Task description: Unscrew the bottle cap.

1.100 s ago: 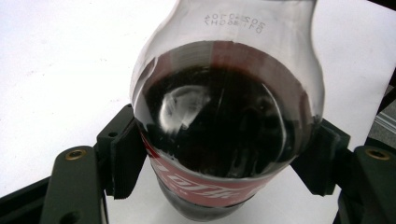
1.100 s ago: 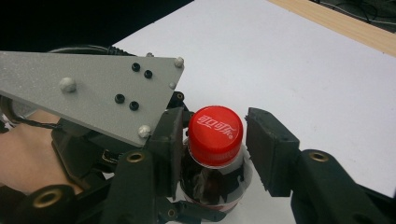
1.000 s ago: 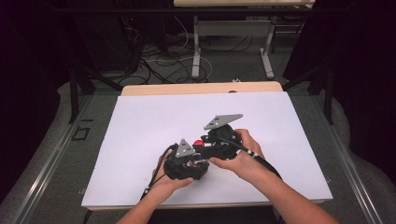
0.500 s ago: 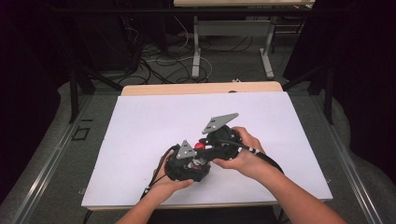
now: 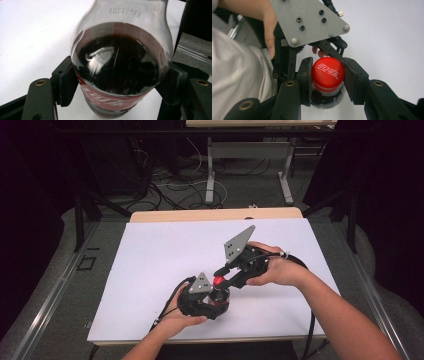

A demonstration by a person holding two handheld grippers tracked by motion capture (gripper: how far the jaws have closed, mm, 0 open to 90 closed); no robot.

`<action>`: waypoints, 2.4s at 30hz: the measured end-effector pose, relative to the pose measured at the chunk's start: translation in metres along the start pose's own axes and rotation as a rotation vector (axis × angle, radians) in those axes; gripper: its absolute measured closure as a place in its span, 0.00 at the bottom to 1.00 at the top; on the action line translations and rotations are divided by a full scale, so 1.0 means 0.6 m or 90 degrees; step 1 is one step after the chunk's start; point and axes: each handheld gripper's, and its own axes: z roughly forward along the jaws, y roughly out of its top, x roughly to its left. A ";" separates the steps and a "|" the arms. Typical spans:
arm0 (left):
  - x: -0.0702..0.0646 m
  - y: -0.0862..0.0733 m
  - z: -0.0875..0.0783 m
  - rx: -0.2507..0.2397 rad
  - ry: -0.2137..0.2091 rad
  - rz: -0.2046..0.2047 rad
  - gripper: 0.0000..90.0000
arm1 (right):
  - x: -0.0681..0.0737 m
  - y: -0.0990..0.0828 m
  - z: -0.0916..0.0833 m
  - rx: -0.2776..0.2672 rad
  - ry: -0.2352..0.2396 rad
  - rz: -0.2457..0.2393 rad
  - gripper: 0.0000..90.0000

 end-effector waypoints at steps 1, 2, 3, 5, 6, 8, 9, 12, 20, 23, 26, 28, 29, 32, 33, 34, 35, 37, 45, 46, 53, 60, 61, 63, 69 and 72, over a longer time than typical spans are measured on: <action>0.000 -0.001 0.002 -0.009 0.006 -0.006 0.32 | -0.001 0.000 0.000 0.002 0.006 -0.020 0.67; 0.001 -0.001 0.002 -0.008 0.002 -0.009 0.32 | -0.002 0.001 0.000 0.003 0.009 -0.009 0.67; 0.001 -0.001 0.002 -0.008 0.002 -0.009 0.32 | -0.003 0.001 0.001 0.003 0.009 -0.014 0.67; 0.004 -0.002 0.001 -0.010 0.004 -0.024 0.32 | -0.003 0.003 0.002 0.002 -0.001 0.007 0.67; 0.005 -0.002 0.001 -0.010 0.006 -0.026 0.32 | -0.002 0.003 0.002 0.003 -0.014 0.012 0.66; 0.008 -0.002 -0.003 0.001 0.009 -0.035 0.32 | 0.005 0.006 0.001 0.002 -0.038 0.049 0.57; 0.010 -0.002 -0.003 -0.001 0.008 -0.041 0.32 | 0.009 0.006 0.000 -0.005 -0.056 0.072 0.54; 0.012 -0.003 -0.003 -0.014 0.018 -0.055 0.32 | 0.022 0.010 -0.002 -0.007 -0.119 0.119 0.51; 0.015 -0.004 -0.006 -0.020 0.064 -0.102 0.32 | 0.059 0.018 0.003 -0.074 -0.265 0.314 0.57; 0.015 -0.004 -0.004 -0.022 0.076 -0.103 0.32 | 0.066 0.024 0.009 -0.076 -0.291 0.352 0.60; 0.011 -0.003 -0.003 -0.023 0.092 -0.106 0.32 | 0.067 0.027 0.018 -0.075 -0.312 0.349 0.60; 0.010 -0.002 -0.004 -0.024 0.094 -0.106 0.32 | 0.067 0.028 0.025 -0.072 -0.316 0.352 0.60; 0.008 -0.002 -0.005 -0.019 0.091 -0.108 0.32 | 0.068 0.029 0.029 -0.072 -0.318 0.356 0.60; 0.006 0.000 -0.006 -0.019 0.103 -0.104 0.32 | 0.069 0.030 0.038 -0.074 -0.329 0.371 0.64; 0.005 0.000 -0.004 -0.028 0.102 -0.107 0.32 | 0.071 0.031 0.040 -0.067 -0.338 0.373 0.65; 0.005 0.000 -0.004 -0.028 0.102 -0.107 0.32 | 0.073 0.033 0.042 -0.068 -0.345 0.374 0.66; 0.004 0.000 -0.005 -0.026 0.105 -0.108 0.32 | 0.073 0.033 0.042 -0.068 -0.345 0.374 0.66; 0.004 0.000 -0.005 -0.027 0.101 -0.104 0.32 | 0.075 0.035 0.043 -0.059 -0.355 0.358 0.67; 0.005 0.000 -0.004 -0.016 0.080 -0.079 0.32 | 0.058 0.029 0.028 -0.024 -0.267 0.276 0.67; 0.005 0.000 -0.004 -0.013 0.076 -0.073 0.32 | 0.053 0.026 0.024 -0.018 -0.244 0.273 0.67; -0.007 0.004 -0.002 -0.009 0.033 -0.040 0.32 | 0.029 0.014 0.004 0.006 -0.111 0.114 0.68; -0.015 0.007 0.001 -0.016 0.010 -0.021 0.32 | 0.004 0.009 -0.013 0.025 0.004 0.005 0.68; -0.017 0.008 -0.001 -0.006 -0.001 -0.006 0.32 | 0.003 0.009 -0.014 0.030 0.020 -0.014 0.68; -0.022 0.007 0.002 -0.013 -0.009 0.000 0.32 | 0.001 0.011 -0.014 0.038 0.046 -0.055 0.68; -0.021 0.008 0.000 -0.006 -0.017 0.006 0.32 | -0.002 0.013 -0.015 0.049 0.080 -0.096 0.68; -0.018 0.007 0.000 -0.016 -0.010 -0.008 0.32 | -0.002 0.014 -0.016 0.045 0.061 -0.069 0.67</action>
